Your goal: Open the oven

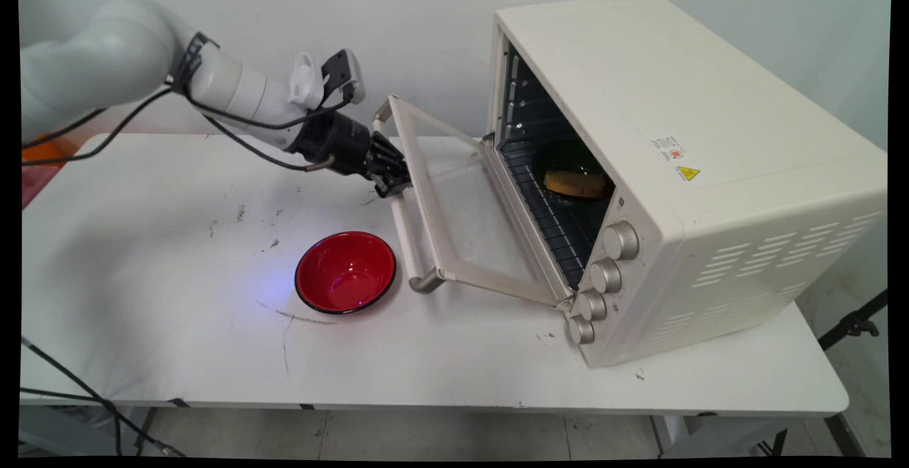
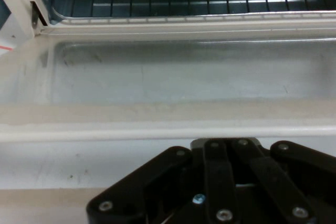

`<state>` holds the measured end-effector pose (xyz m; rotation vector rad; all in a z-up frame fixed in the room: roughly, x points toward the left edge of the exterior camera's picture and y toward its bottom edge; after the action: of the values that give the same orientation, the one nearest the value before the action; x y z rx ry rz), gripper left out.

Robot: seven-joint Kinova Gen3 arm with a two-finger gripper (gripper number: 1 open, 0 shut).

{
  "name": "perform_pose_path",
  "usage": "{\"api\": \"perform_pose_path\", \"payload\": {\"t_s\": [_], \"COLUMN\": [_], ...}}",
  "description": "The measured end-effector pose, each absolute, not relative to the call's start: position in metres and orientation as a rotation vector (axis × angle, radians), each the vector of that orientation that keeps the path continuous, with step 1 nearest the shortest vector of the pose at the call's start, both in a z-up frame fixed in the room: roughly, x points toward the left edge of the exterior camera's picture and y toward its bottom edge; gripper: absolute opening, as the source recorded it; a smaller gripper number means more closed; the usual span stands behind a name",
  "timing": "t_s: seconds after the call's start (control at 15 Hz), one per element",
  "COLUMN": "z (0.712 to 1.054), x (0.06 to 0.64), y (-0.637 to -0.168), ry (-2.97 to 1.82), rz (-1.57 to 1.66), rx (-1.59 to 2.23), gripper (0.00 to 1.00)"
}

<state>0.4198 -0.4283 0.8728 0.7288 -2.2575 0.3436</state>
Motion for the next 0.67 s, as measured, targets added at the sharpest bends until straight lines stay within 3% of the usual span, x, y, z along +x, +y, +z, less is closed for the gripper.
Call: {"api": "perform_pose_path", "payload": {"t_s": [0.67], "z": [0.834], "x": [0.443], "y": [-0.419], "ry": [-2.185], "rz": [0.347], "rx": [0.711], "gripper": [0.0]}}
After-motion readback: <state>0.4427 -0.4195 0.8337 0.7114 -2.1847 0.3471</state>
